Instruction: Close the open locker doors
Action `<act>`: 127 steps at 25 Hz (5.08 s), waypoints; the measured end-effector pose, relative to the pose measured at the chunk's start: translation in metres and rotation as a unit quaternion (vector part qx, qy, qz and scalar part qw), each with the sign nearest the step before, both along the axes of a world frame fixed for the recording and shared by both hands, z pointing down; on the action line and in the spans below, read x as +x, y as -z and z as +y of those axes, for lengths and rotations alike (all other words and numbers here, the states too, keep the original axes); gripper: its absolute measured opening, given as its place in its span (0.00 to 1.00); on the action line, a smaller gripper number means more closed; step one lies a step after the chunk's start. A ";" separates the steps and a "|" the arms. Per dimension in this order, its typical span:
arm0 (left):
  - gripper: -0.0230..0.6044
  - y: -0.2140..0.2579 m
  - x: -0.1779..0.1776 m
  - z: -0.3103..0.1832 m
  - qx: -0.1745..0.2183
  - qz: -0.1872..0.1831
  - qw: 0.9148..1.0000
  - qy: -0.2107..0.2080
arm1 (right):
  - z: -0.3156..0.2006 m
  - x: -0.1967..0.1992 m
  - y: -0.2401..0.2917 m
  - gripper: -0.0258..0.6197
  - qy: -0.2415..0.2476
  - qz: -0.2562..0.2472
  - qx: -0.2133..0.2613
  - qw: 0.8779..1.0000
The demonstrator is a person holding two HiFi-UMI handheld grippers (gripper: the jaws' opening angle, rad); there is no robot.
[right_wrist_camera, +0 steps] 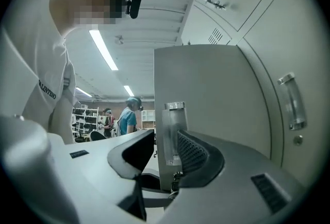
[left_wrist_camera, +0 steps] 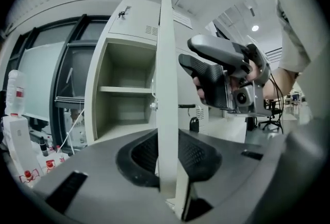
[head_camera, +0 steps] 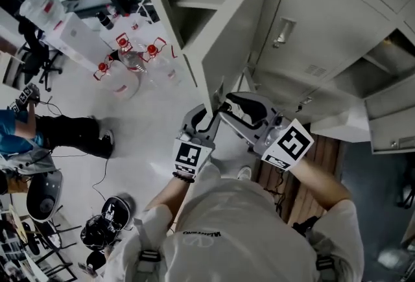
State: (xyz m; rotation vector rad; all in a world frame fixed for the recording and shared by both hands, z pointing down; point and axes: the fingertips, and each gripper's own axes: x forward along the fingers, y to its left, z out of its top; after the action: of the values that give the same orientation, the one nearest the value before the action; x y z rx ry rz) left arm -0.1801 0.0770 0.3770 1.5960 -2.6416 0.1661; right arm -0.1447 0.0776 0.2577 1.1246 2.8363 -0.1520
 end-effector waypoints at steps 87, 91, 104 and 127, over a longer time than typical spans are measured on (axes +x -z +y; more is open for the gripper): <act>0.14 -0.223 0.105 -0.063 -0.055 0.014 0.998 -0.013 | -0.113 0.132 -0.282 0.06 -0.432 0.106 0.106 0.890; 0.39 -0.253 0.116 -0.108 -0.062 0.012 0.998 0.019 | -0.142 0.156 -0.311 0.06 -0.463 0.097 0.097 0.876; 0.20 -0.260 0.082 -0.117 -0.058 -0.027 0.997 0.051 | -0.121 0.151 -0.389 0.06 -0.384 0.139 0.068 0.911; 0.19 -0.261 -0.064 0.046 -0.011 0.028 0.990 -0.140 | 0.059 -0.096 -0.449 0.22 -0.115 0.092 0.122 0.982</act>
State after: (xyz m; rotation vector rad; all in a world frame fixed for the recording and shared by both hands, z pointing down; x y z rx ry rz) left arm -0.2441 0.1234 0.6381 1.9270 -2.3556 0.1576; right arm -0.2411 0.1367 0.7066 0.8457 3.1933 0.1189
